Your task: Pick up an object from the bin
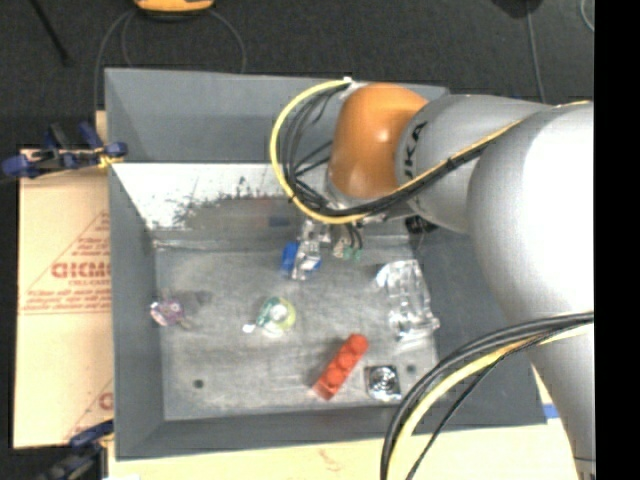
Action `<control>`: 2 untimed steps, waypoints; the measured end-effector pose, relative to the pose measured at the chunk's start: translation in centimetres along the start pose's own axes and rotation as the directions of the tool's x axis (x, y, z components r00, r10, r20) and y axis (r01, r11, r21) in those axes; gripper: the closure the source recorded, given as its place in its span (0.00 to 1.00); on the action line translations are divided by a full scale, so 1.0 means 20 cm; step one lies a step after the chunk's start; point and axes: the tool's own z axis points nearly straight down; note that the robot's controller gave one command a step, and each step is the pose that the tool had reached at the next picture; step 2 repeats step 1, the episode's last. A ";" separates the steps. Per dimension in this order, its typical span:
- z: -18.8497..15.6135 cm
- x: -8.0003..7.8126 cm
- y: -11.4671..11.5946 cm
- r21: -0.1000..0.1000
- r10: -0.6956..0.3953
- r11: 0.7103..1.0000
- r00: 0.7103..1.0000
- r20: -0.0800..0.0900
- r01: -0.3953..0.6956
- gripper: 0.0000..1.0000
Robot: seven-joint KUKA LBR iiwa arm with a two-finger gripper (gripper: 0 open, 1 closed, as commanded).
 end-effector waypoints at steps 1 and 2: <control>-0.74 0.00 0.03 -0.002 -0.011 1.000 1.000 -0.012 0.011 1.00; -0.74 0.00 0.03 -0.002 -0.011 1.000 1.000 -0.012 0.011 1.00</control>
Offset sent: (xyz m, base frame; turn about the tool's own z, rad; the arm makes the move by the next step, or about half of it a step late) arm -0.0051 0.0081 0.1418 -0.0074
